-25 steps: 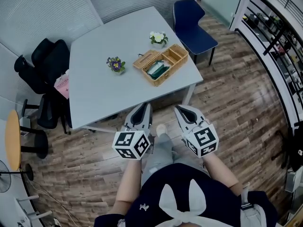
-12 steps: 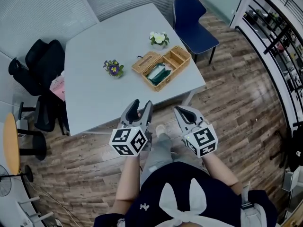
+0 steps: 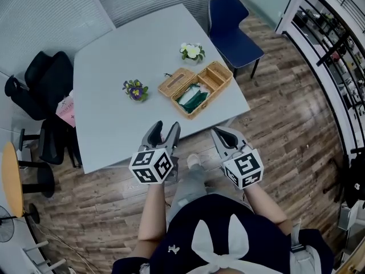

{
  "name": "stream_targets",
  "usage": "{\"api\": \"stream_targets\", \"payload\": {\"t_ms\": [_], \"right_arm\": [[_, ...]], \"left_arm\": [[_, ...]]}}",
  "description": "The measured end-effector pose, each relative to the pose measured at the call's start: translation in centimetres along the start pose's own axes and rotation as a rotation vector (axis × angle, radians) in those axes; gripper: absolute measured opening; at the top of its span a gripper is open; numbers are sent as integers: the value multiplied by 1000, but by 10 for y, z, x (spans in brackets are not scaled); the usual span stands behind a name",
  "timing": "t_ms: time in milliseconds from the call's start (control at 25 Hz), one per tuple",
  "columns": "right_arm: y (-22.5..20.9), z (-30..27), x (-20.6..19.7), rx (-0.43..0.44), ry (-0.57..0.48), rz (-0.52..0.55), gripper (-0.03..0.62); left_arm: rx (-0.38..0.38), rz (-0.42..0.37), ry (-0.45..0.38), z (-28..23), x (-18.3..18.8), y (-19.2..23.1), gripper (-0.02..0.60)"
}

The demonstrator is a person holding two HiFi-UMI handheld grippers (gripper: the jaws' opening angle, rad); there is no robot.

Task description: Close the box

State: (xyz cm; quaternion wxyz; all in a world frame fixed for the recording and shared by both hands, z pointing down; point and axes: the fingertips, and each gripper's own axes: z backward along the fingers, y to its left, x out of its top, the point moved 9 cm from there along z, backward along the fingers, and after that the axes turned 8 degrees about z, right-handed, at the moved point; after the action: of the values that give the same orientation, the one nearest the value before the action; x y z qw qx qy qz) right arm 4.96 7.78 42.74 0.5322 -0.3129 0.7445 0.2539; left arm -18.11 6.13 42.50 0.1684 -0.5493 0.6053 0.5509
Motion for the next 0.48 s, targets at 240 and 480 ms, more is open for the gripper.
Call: {"api": "stream_targets", "payload": {"t_ms": [240, 480], "right_arm": [[-9, -20, 4, -4, 12, -3, 5], [-19, -39, 9, -11, 24, -3, 5]], "left_arm": [[1, 49, 18, -20, 11, 21, 244], [12, 63, 45, -42, 24, 38, 244]]}}
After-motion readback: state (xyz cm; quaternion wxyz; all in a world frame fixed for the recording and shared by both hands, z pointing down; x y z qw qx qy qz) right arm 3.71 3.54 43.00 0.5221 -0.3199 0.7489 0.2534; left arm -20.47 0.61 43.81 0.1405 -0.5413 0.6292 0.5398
